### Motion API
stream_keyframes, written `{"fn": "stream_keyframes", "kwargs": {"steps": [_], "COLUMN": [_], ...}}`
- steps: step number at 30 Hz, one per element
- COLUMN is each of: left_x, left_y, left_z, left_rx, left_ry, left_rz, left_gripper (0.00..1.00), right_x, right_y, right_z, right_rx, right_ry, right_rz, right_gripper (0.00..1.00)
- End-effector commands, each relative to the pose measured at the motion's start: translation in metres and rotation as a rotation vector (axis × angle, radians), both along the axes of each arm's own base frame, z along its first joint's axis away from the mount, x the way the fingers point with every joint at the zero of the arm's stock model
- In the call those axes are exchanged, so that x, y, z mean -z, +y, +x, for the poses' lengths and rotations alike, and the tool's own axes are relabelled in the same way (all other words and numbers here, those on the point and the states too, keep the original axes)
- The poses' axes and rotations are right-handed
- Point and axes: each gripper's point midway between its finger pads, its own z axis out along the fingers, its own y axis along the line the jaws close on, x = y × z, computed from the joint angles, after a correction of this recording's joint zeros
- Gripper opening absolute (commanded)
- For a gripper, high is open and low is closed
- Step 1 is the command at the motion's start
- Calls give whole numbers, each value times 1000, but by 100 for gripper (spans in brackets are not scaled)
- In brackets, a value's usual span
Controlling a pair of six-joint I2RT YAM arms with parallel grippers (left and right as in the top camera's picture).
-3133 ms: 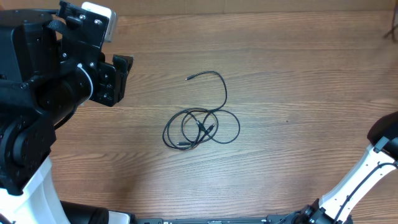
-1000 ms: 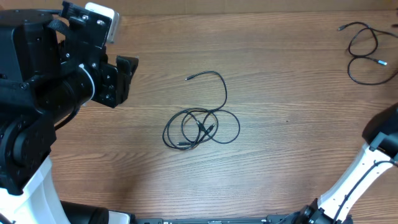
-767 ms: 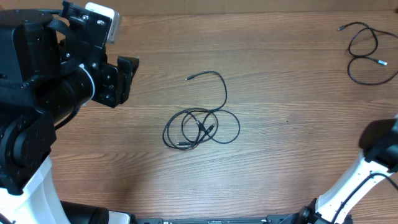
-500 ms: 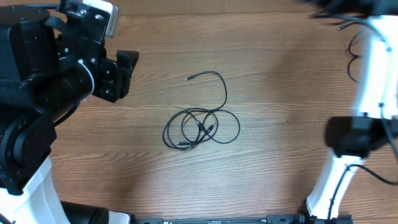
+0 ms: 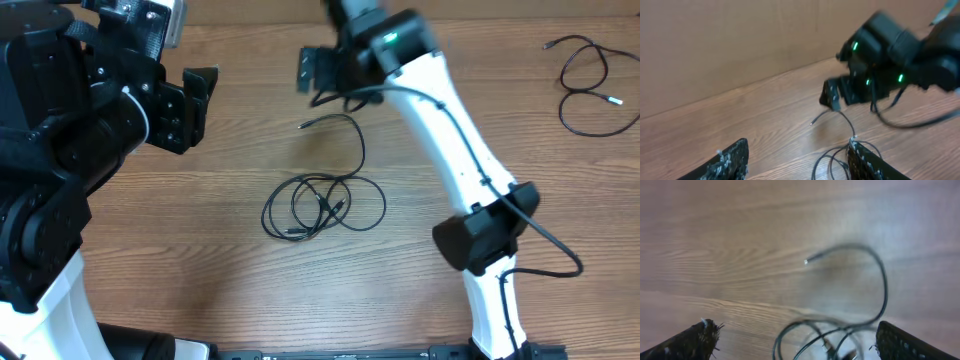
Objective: Untangle cables
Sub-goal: 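Reach the right gripper to the center tangle and grasp a cable, then lift the cable with the right gripper and pull it up-right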
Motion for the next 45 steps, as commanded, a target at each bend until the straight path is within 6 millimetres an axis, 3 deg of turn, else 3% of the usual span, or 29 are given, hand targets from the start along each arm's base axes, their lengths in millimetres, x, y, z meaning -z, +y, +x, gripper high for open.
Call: {"fn": "stream_keyframes", "kwargs": {"steps": [1,10,15,19,26,28,29,30,34,37,39,41,45], "left_x": [2,7,10,12,22,24,24,24,19,4,-8,-19,-35], "left_y": [7,7,7,8,9,10,10,11,16,18,24,35,53], "left_z": [3,0,-1,-3,-10,-11,-11,-11,-6,3,8,14,21], "left_rx": [-34,-26,-25,-25,-22,-24,-25,-30,-64,-99,-142,-217,-324], "left_ry": [-1,19,31,42,91,99,100,100,71,7,-46,-94,-169], "left_rz": [39,53,55,57,70,74,76,79,88,54,47,48,69], "left_gripper": [64,63,63,62,61,61,61,60,50,51,45,42,38], "right_x": [17,98,122,133,159,167,171,174,178,162,134,94,-24], "right_y": [3,38,48,57,65,63,63,62,65,76,87,98,102], "right_z": [-18,-93,-122,-136,-143,-144,-145,-145,-143,-133,-123,-111,-83], "right_rx": [170,254,228,192,167,166,160,159,75,-68,-156,-239,-338], "right_ry": [56,266,307,312,303,305,304,305,281,211,137,37,-246], "right_rz": [-45,-149,-203,-221,-217,-221,-222,-224,-228,-209,-175,-127,-38], "right_gripper": [100,100,98,98,95,83,61,6,4,4,4,4,4]}}
